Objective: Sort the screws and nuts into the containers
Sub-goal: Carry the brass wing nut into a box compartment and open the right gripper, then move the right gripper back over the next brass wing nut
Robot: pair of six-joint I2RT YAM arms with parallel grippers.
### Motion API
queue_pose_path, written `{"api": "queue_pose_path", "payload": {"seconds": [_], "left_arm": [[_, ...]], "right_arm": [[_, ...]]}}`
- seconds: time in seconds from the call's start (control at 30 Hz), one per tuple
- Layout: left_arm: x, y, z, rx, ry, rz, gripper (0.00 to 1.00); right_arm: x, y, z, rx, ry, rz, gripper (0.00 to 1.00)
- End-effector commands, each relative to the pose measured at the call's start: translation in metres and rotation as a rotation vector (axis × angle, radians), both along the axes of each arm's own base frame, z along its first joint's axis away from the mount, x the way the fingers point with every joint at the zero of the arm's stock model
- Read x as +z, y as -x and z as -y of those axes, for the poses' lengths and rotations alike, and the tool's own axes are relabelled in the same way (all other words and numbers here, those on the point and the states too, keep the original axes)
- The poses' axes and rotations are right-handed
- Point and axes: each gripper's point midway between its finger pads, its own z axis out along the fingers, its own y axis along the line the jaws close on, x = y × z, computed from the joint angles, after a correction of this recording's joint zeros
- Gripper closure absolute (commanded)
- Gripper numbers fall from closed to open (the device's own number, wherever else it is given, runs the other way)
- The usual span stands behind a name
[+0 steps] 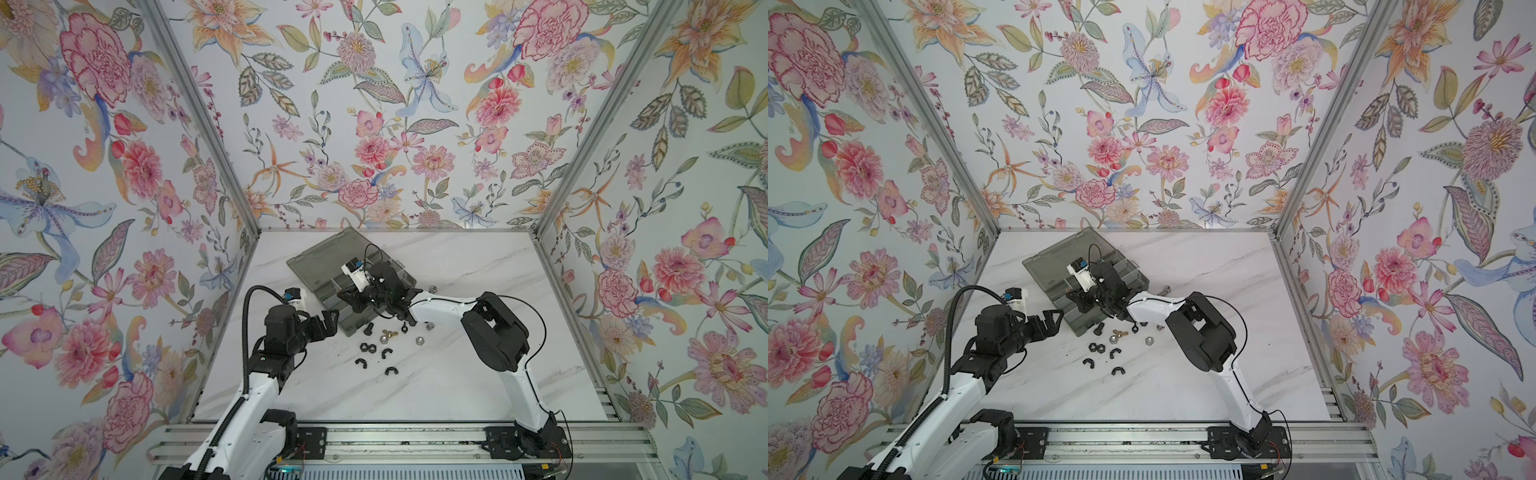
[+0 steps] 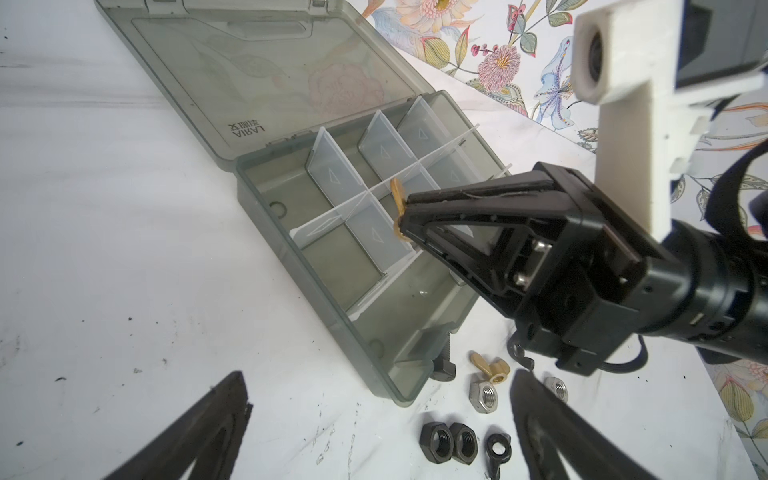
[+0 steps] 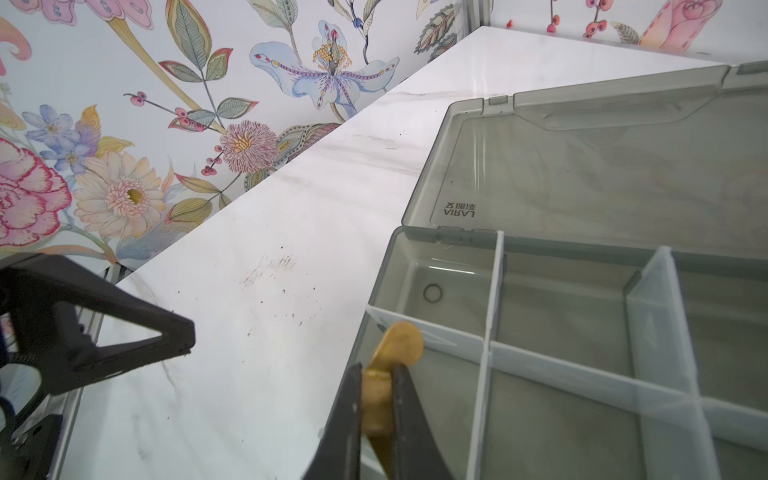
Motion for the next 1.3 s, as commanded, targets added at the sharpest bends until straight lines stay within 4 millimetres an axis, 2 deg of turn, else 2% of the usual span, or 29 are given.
{"api": "queue_pose_path", "payload": {"seconds": [0.0, 0.13, 0.3, 0.47, 0.53, 0.63, 0.8, 0.97, 1.1, 1.27], "left_arm": [[0.000, 0.002, 0.000, -0.008, -0.018, -0.003, 0.01], [0.002, 0.002, 0.000, -0.006, -0.018, 0.003, 0.01], [0.001, 0.003, -0.001, -0.003, -0.020, 0.002, 0.01], [0.002, 0.004, -0.001, -0.004, -0.018, 0.004, 0.01], [0.002, 0.004, -0.001, -0.003, -0.018, 0.005, 0.01], [0.002, 0.004, -0.001, -0.004, -0.017, 0.006, 0.00], [0.001, 0.005, -0.001, -0.003, -0.016, 0.003, 0.01], [0.002, 0.005, -0.001, -0.002, -0.019, 0.005, 0.01], [0.001, 0.004, -0.001, -0.003, -0.017, 0.002, 0.01], [0.000, 0.001, 0.001, -0.006, -0.007, 0.002, 0.01]], "right_arm": [[0.007, -0.005, -0.013, -0.011, -0.044, 0.030, 0.95], [-0.006, -0.003, -0.016, -0.010, -0.028, 0.018, 0.94], [-0.020, -0.003, -0.016, -0.013, -0.009, 0.007, 0.87], [-0.026, -0.004, -0.016, -0.018, 0.000, 0.003, 0.82], [-0.027, -0.004, -0.015, -0.021, 0.002, 0.003, 0.73], [-0.025, -0.003, -0.014, -0.021, 0.002, 0.007, 0.66], [-0.007, 0.001, -0.008, -0.015, -0.010, 0.030, 0.63], [0.020, 0.012, 0.017, -0.008, -0.023, 0.041, 0.61], [0.038, 0.029, 0.048, 0.023, 0.012, 0.050, 0.58], [0.026, 0.062, 0.093, 0.131, 0.170, 0.029, 0.53]]}}
